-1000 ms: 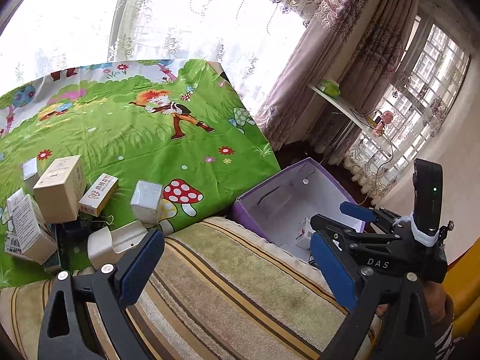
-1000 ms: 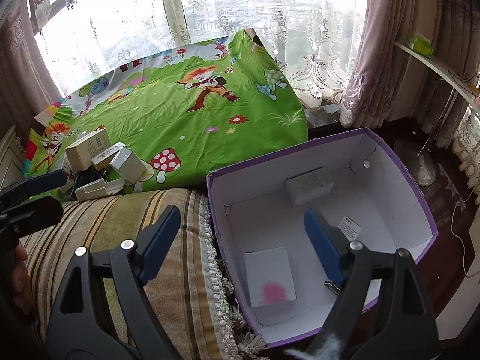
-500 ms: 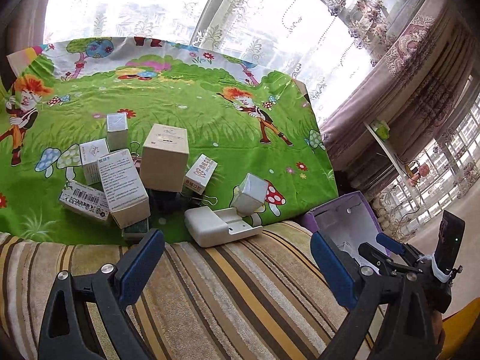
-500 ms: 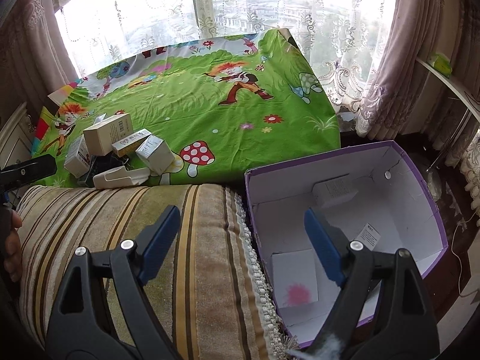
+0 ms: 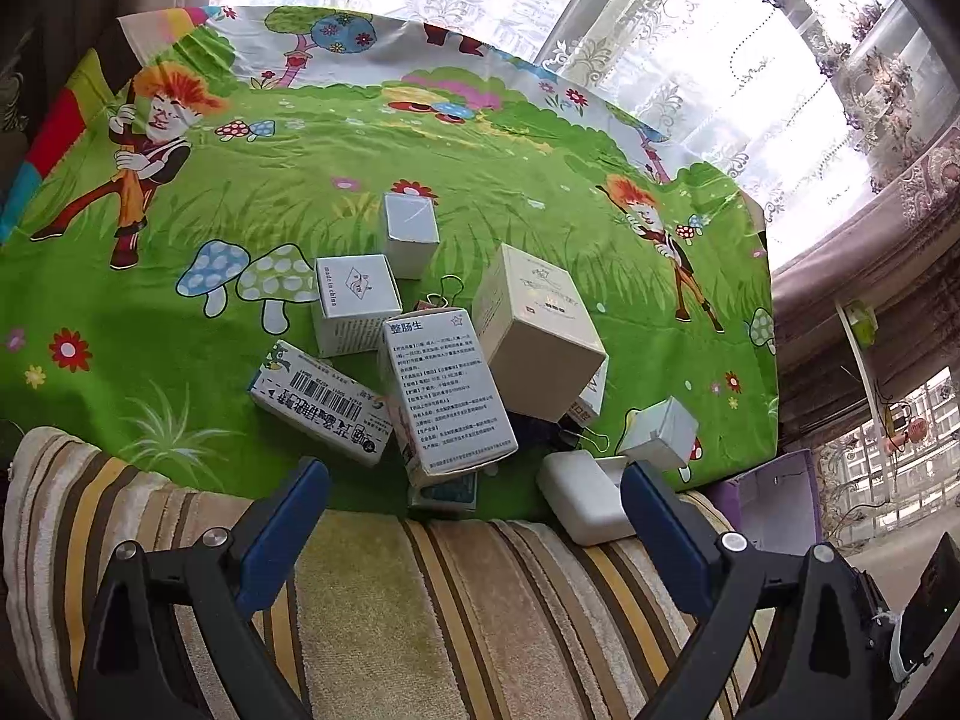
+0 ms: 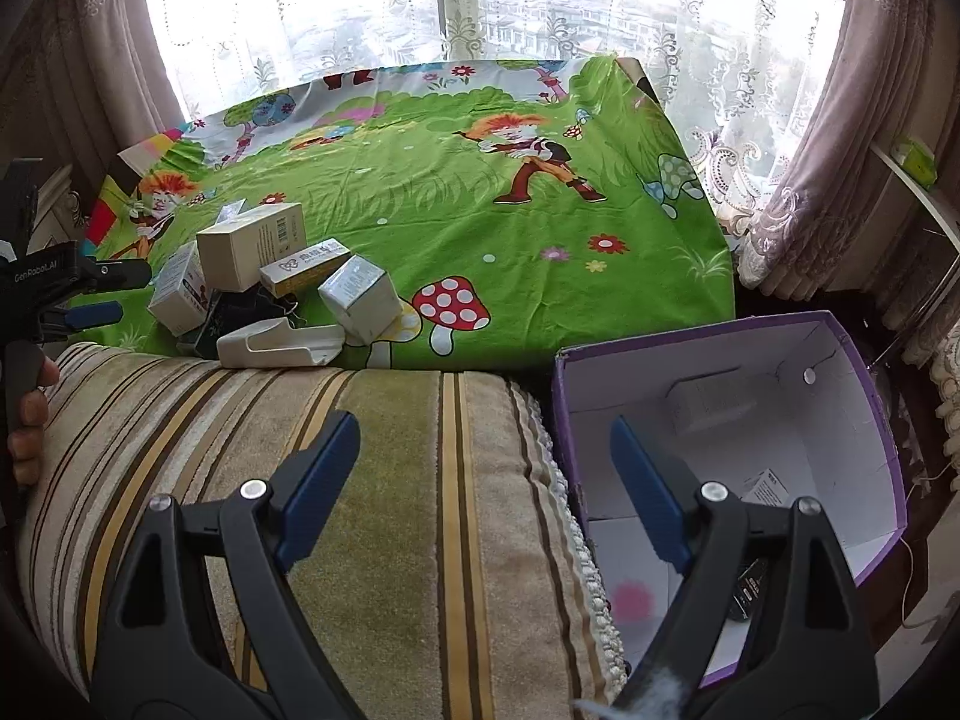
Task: Organize rigid objects
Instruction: 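Move both tools back over the boxes on the bed, then grasp the leaflet box with left tool while right tool grasps the white cube box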
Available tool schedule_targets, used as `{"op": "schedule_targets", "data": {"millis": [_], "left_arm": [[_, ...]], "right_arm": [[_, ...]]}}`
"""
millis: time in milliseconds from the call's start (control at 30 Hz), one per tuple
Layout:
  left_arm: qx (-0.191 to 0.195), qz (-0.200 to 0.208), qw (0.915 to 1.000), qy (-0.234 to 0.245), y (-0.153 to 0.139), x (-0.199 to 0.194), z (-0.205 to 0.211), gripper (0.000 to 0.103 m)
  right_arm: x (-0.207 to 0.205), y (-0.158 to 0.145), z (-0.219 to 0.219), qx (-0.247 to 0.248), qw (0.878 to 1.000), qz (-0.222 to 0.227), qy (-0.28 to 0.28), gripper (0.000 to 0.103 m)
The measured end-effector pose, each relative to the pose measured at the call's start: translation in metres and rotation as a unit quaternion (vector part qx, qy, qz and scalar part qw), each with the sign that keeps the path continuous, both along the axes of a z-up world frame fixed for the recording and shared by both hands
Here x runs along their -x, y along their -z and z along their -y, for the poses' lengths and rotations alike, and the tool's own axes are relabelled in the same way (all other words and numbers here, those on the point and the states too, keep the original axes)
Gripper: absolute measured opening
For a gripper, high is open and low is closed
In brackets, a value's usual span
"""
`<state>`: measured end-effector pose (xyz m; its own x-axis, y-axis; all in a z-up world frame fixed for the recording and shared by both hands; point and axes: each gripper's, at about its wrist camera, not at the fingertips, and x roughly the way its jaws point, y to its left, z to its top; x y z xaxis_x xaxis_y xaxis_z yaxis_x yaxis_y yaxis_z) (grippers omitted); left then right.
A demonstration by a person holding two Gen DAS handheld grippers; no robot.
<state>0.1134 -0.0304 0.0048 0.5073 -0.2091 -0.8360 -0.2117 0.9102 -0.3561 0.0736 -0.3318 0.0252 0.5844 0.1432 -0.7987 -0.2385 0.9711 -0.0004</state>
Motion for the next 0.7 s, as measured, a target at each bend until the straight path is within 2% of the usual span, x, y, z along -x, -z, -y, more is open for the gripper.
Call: {"op": "schedule_targets", "data": {"millis": [167, 333, 467, 533, 633, 700], "left_arm": [[-0.033, -0.02, 0.9992, 0.002, 0.007, -0.018, 0.008, 0.098], [-0.055, -0.032, 0.998, -0.006, 0.015, -0.024, 0.009, 0.086], [-0.052, -0.042, 0.9977, -0.007, 0.022, -0.027, 0.007, 0.073], [-0.054, -0.044, 0.9975, -0.007, 0.024, -0.028, 0.008, 0.063], [-0.054, -0.046, 0.9975, -0.005, 0.026, -0.028, 0.009, 0.056], [-0.053, -0.047, 0.9975, -0.004, 0.028, -0.027, 0.009, 0.048]], "right_arm": [[-0.011, -0.004, -0.018, 0.002, 1.0, -0.001, -0.006, 0.087], [-0.031, -0.006, -0.04, -0.001, 1.0, -0.007, -0.007, 0.087], [-0.047, 0.0, -0.06, -0.009, 1.0, -0.024, -0.008, 0.087], [-0.056, 0.004, -0.069, -0.015, 0.999, -0.035, -0.005, 0.087], [-0.066, 0.012, -0.079, -0.025, 0.998, -0.054, 0.008, 0.087], [-0.072, 0.016, -0.083, -0.024, 0.997, -0.065, 0.016, 0.087]]}}
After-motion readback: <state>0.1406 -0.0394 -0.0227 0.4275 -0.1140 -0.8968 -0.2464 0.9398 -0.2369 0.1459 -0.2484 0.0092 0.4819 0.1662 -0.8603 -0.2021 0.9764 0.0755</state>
